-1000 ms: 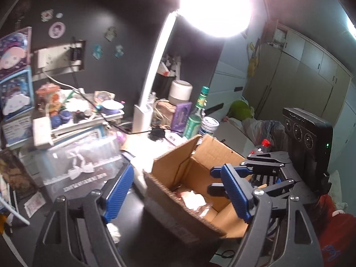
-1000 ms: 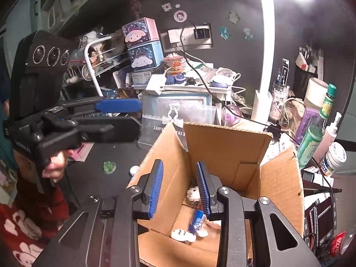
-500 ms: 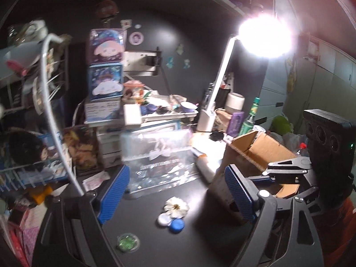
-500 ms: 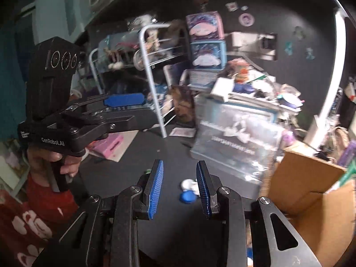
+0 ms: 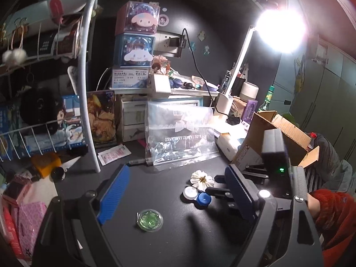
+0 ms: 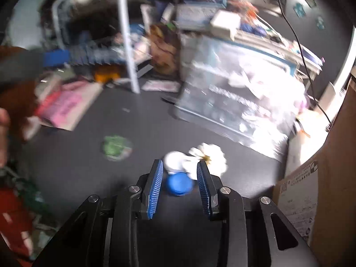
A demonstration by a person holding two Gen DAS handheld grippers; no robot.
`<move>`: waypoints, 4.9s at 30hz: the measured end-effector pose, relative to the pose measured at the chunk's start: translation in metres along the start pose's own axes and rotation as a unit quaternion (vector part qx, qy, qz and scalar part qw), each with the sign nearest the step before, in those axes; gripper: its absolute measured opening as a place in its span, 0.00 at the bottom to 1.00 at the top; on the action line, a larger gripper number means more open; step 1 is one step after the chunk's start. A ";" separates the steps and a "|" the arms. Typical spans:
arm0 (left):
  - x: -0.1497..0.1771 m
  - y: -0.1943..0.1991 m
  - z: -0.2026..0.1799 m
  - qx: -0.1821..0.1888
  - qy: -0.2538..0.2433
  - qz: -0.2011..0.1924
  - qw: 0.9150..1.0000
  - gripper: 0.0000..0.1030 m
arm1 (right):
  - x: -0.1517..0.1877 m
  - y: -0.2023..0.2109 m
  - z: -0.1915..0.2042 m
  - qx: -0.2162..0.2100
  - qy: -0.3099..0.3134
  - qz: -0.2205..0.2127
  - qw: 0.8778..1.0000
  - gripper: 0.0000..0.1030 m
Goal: Organize objects
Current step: 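Reach the right tool to the white flower and grasp it, then carry the white flower into the box and open the right tool, then move the right tool back and grasp the white-and-blue lens case, then carry the lens case into the box and open the right tool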
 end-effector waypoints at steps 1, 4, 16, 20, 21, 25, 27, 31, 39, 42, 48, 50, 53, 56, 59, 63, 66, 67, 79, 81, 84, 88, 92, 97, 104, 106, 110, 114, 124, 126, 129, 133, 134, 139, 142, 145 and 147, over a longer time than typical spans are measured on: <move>0.001 0.000 0.002 0.000 0.002 0.001 1.000 0.83 | 0.001 -0.007 -0.004 0.008 -0.004 0.005 1.000 0.27; 0.001 0.000 0.006 0.002 0.007 0.000 1.000 0.83 | 0.002 -0.020 -0.017 0.030 -0.018 0.014 0.999 0.37; 0.002 -0.003 0.005 0.006 0.008 0.007 1.000 0.83 | 0.002 -0.055 -0.041 0.029 -0.051 0.021 0.998 0.41; 0.001 -0.004 0.002 0.009 0.008 0.009 1.000 0.83 | 0.004 -0.055 -0.041 0.018 -0.053 0.017 0.998 0.26; 0.000 -0.004 0.001 0.010 0.008 0.010 1.000 0.83 | 0.004 -0.054 -0.041 0.013 -0.055 0.016 0.998 0.23; 0.000 -0.006 -0.003 0.015 0.007 0.016 1.000 0.83 | 0.002 -0.043 -0.036 0.001 -0.054 0.002 0.999 0.21; 0.000 -0.007 -0.007 0.019 0.007 0.018 1.000 0.83 | 0.000 -0.030 -0.030 -0.006 -0.049 -0.013 0.999 0.21; 0.001 -0.008 -0.015 0.032 0.004 0.027 0.999 0.83 | -0.009 0.005 -0.013 -0.056 -0.039 -0.044 0.997 0.21; -0.008 -0.008 -0.041 0.086 -0.002 0.041 0.995 0.83 | -0.021 0.073 0.034 -0.092 0.038 -0.103 0.990 0.20; -0.013 -0.007 -0.052 0.103 -0.004 0.042 0.994 0.77 | -0.023 0.088 0.032 -0.147 0.015 -0.103 0.984 0.20; -0.034 -0.005 -0.075 0.157 0.006 0.039 0.987 0.55 | -0.030 0.121 0.016 -0.140 0.015 -0.130 0.981 0.20; -0.042 -0.009 -0.088 0.174 0.003 0.041 0.984 0.49 | -0.031 0.130 0.007 -0.140 0.011 -0.132 0.981 0.21; -0.054 -0.016 -0.108 0.188 -0.014 0.043 0.981 0.42 | -0.029 0.143 -0.011 -0.119 0.003 -0.141 0.983 0.21; -0.069 -0.031 -0.133 0.201 -0.035 0.055 0.977 0.34 | -0.027 0.155 -0.030 -0.106 -0.006 -0.146 0.984 0.21; -0.079 -0.048 -0.157 0.213 -0.048 0.074 0.973 0.28 | -0.022 0.167 -0.053 -0.088 -0.013 -0.147 0.985 0.21; -0.088 -0.072 -0.185 0.226 -0.060 0.101 0.967 0.23 | -0.015 0.177 -0.084 -0.066 -0.029 -0.139 0.988 0.21; -0.092 -0.091 -0.204 0.233 -0.067 0.121 0.963 0.22 | -0.010 0.181 -0.107 -0.059 -0.042 -0.128 0.989 0.21; -0.093 -0.097 -0.208 0.234 -0.069 0.127 0.961 0.22 | -0.008 0.182 -0.113 -0.056 -0.046 -0.124 0.990 0.21; -0.089 -0.118 -0.227 0.224 -0.089 0.154 0.958 0.51 | 0.013 0.171 -0.150 -0.036 -0.065 -0.071 0.995 0.40; -0.091 -0.109 -0.224 0.224 -0.093 0.143 0.960 0.56 | 0.014 0.171 -0.149 -0.021 -0.057 -0.069 0.996 0.51; -0.095 -0.094 -0.213 0.208 -0.095 0.119 0.966 0.62 | 0.015 0.173 -0.145 -0.012 -0.053 -0.071 0.996 0.52; -0.098 -0.074 -0.189 0.187 -0.081 0.092 0.975 0.66 | 0.011 0.177 -0.139 -0.003 -0.048 -0.079 0.996 0.52; -0.099 -0.050 -0.156 0.134 -0.070 0.051 0.987 0.71 | 0.002 0.182 -0.120 -0.005 -0.033 -0.096 0.995 0.52; -0.087 -0.023 -0.113 0.076 -0.065 0.014 0.995 0.80 | -0.012 0.181 -0.076 -0.039 0.008 -0.114 0.993 0.52; -0.045 -0.016 -0.052 0.021 -0.028 0.012 0.999 0.81 | -0.020 0.145 0.000 -0.113 0.049 -0.097 0.988 0.52; -0.031 -0.020 -0.037 0.008 -0.017 0.020 1.000 0.81 | -0.019 0.126 0.019 -0.129 0.056 -0.079 0.987 0.52; -0.003 -0.027 -0.010 -0.015 0.001 0.038 0.999 0.81 | -0.012 0.084 0.032 -0.133 0.037 -0.044 0.989 0.52; 0.017 -0.032 0.007 -0.014 0.026 0.054 0.998 0.81 | -0.002 0.043 0.027 -0.094 0.025 -0.021 0.995 0.52; 0.036 -0.040 0.026 -0.016 0.061 0.073 0.995 0.81 | 0.006 -0.029 0.006 -0.041 0.023 0.025 0.999 0.42; 0.036 -0.042 0.026 -0.015 0.063 0.075 0.995 0.81 | 0.005 -0.036 0.003 -0.042 0.022 0.031 0.998 0.40; 0.035 -0.045 0.026 -0.016 0.065 0.078 0.995 0.81 | 0.006 -0.039 0.002 -0.040 0.027 0.034 0.998 0.29; 0.035 -0.045 0.022 -0.013 0.063 0.079 0.995 0.81 | 0.006 -0.040 0.001 -0.036 0.027 0.035 0.998 0.28; 0.035 -0.045 0.020 -0.011 0.063 0.080 0.995 0.81 | 0.006 -0.041 0.001 -0.037 0.027 0.034 0.998 0.28; 0.035 -0.043 0.011 0.000 0.059 0.085 0.995 0.81 | 0.006 -0.026 0.007 -0.054 0.025 0.017 0.998 0.28; 0.034 -0.040 -0.001 0.025 0.059 0.085 0.994 0.81 | 0.003 -0.004 0.015 -0.065 0.030 -0.006 0.997 0.28; 0.030 -0.034 -0.014 0.047 0.059 0.080 0.994 0.80 | -0.002 0.023 0.022 -0.082 0.034 -0.033 0.995 0.28; 0.025 -0.028 -0.025 0.063 0.052 0.073 0.994 0.74 | -0.005 0.045 0.026 -0.091 0.038 -0.052 0.994 0.28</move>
Point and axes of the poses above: each gripper's, at about its wrist camera, not at the fingertips, and y roughly against the way its jaws point, z to its left, x to its underside, the point moved 2 cm from there along -y, roughly the way its jaws point, and after that the axes turned 3 degrees about y, right-handed, at the moved point
